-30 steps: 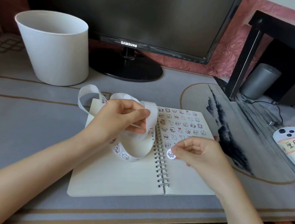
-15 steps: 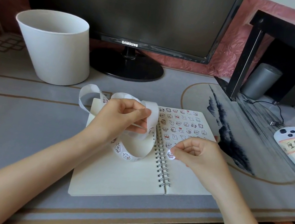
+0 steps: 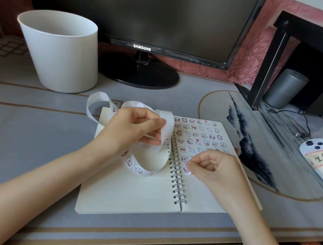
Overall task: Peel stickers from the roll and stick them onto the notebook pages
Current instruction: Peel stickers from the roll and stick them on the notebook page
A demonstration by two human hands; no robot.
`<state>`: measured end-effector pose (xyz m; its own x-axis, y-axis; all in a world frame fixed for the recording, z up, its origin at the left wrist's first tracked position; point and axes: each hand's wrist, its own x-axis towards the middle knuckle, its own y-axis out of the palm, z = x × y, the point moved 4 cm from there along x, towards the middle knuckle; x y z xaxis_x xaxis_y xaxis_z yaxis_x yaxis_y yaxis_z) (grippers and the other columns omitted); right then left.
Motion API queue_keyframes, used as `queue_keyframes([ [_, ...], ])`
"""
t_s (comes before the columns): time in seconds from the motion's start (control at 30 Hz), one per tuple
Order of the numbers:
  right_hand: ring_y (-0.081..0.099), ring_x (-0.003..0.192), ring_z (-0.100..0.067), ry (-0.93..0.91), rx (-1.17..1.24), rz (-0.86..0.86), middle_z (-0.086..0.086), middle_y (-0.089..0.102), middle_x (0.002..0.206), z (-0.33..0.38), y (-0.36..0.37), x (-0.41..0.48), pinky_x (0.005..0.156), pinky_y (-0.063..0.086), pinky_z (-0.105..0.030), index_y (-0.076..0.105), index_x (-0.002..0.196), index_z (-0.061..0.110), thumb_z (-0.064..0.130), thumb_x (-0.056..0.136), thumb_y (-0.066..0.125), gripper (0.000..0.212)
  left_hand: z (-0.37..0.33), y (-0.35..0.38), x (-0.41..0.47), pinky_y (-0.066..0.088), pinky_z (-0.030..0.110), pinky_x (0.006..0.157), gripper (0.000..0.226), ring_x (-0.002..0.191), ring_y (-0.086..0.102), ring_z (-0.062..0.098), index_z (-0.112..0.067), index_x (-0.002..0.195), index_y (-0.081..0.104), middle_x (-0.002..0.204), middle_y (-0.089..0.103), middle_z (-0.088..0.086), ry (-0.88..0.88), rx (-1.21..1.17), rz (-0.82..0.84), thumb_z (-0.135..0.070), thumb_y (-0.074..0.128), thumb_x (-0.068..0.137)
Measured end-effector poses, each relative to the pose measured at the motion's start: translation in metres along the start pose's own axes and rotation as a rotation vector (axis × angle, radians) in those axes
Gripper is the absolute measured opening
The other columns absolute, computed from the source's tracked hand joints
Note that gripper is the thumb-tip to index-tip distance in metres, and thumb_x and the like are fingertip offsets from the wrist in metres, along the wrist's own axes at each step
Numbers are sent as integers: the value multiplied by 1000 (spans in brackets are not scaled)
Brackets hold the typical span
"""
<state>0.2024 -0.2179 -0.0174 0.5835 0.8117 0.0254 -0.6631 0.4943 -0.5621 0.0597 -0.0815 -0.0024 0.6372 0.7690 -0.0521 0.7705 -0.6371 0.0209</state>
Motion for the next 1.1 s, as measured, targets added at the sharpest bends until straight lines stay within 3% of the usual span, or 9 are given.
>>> queue_keyframes([
  [0.47,47,49,2,-29,-14,-19,7,60,59,-6,2,-1,53,37,-9,67,76,18,14,77,77,10,0,1,-1,54,17,55,14,54,64,8,4,87,65,58,65,1,-3,-11,3,-9,62,89],
  [0.6,46,49,1,-25,-19,-44,4,60,62,-8,-1,2,57,38,-17,58,81,23,15,78,75,20,0,1,0,55,18,57,12,54,63,8,2,84,65,58,65,0,-3,-9,4,-9,62,89],
  [0.73,45,50,0,-43,-37,-52,2,59,63,-10,-1,3,55,37,-15,58,78,22,13,82,71,16,1,1,0,57,19,59,13,54,63,8,2,83,65,57,64,0,0,-10,6,-9,62,89],
  [0.83,50,58,-8,-41,40,-48,-1,62,66,-11,-3,2,61,42,-21,61,80,19,17,80,73,12,1,1,0,56,18,58,14,54,63,7,3,84,65,58,64,0,5,-4,10,-9,62,89],
  [1.0,47,57,-5,-5,68,53,2,59,67,-13,-4,2,61,42,-18,61,85,18,19,70,82,26,2,1,1,57,20,60,13,55,63,8,2,84,65,59,65,0,6,8,7,-10,62,89],
  [1.1,49,59,-7,-4,62,47,1,58,68,-14,-3,3,62,43,-17,61,83,19,12,74,78,21,2,1,1,59,22,63,14,56,64,8,1,84,66,60,65,1,4,10,8,-12,62,89],
])
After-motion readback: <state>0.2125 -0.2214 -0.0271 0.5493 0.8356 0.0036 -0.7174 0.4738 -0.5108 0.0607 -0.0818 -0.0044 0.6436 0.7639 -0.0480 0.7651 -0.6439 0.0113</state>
